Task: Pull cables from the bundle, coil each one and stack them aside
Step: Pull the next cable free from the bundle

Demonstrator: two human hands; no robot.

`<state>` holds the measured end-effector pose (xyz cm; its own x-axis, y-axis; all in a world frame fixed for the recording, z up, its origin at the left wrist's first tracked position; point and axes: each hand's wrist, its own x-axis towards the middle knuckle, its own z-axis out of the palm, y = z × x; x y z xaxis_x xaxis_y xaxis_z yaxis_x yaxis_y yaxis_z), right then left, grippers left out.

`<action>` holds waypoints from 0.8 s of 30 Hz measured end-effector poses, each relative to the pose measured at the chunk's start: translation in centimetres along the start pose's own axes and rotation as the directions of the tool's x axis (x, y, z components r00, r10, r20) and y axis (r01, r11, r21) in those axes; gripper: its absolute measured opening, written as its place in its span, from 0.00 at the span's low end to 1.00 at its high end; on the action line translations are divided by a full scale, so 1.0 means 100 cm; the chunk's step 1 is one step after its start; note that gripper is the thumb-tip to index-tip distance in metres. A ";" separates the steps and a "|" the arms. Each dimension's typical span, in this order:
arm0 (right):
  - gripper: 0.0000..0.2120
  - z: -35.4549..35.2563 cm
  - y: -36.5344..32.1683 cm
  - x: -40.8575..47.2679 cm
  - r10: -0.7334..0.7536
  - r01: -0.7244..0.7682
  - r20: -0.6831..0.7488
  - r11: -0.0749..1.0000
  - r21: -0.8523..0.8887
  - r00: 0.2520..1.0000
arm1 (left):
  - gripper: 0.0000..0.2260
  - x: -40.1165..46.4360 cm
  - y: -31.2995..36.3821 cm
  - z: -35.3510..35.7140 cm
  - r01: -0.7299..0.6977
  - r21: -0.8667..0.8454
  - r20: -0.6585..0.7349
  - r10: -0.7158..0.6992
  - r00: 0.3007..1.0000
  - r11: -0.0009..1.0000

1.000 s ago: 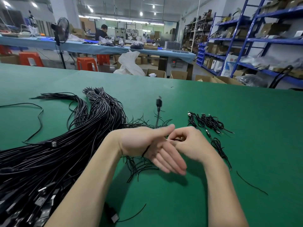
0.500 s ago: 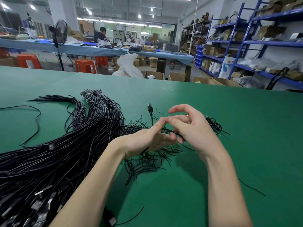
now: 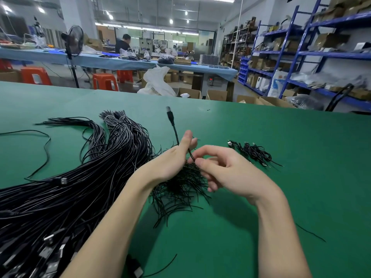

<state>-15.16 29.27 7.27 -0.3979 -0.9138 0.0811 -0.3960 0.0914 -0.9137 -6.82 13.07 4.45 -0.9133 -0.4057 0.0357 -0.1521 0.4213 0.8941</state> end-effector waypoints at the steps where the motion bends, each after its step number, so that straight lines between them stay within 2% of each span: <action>1: 0.07 0.002 0.001 0.001 -0.023 0.023 0.004 0.998 0.056 1.000 | 0.34 0.000 0.001 0.001 -0.002 -0.093 0.017 0.004 1.000 0.996; 4: 0.09 0.007 0.008 0.003 -0.062 0.060 0.016 0.994 0.092 0.998 | 0.33 0.001 0.001 0.005 0.006 -0.415 0.100 0.039 0.994 0.910; 5: 0.08 0.007 0.011 0.003 -0.047 0.045 0.024 0.996 0.082 0.999 | 0.33 0.001 0.000 0.005 0.008 -0.477 0.113 0.053 0.992 0.879; 8: 0.09 0.010 0.019 0.006 0.027 -0.036 0.081 0.993 0.115 0.996 | 0.33 0.001 0.000 0.007 0.013 -0.570 0.147 0.087 0.985 0.822; 11: 0.15 0.017 0.025 0.009 0.092 -0.118 0.139 0.974 0.194 0.986 | 0.34 0.001 0.003 0.008 0.013 -0.708 0.163 0.145 0.976 0.706; 14: 0.19 0.020 0.034 0.009 0.147 -0.173 0.144 0.966 0.191 0.979 | 0.34 -0.001 0.004 0.001 -0.025 -0.818 0.148 0.253 0.956 0.575; 19: 0.14 0.021 0.048 0.005 0.151 -0.207 0.197 0.931 0.299 0.969 | 0.34 -0.005 0.009 -0.009 -0.067 -0.928 0.110 0.440 0.891 0.367; 21: 0.14 0.023 0.048 0.008 0.159 -0.184 0.131 0.961 0.206 0.979 | 0.34 -0.008 0.012 -0.010 -0.044 -0.933 0.147 0.489 0.860 0.358; 22: 0.15 0.023 0.048 0.010 0.157 -0.166 0.070 0.977 0.137 0.985 | 0.34 -0.011 0.013 -0.012 -0.029 -0.921 0.187 0.505 0.843 0.390; 24: 0.20 0.023 0.048 0.013 0.122 -0.118 -0.087 0.992 0.050 0.989 | 0.35 -0.017 0.014 -0.015 -0.012 -0.844 0.292 0.478 0.829 0.536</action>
<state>-15.66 27.63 2.07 -0.5139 -0.8579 0.0031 -0.3040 0.1787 -0.9358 -4.87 13.13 6.29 -0.9396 0.1019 0.3267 0.2485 -0.4535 0.8559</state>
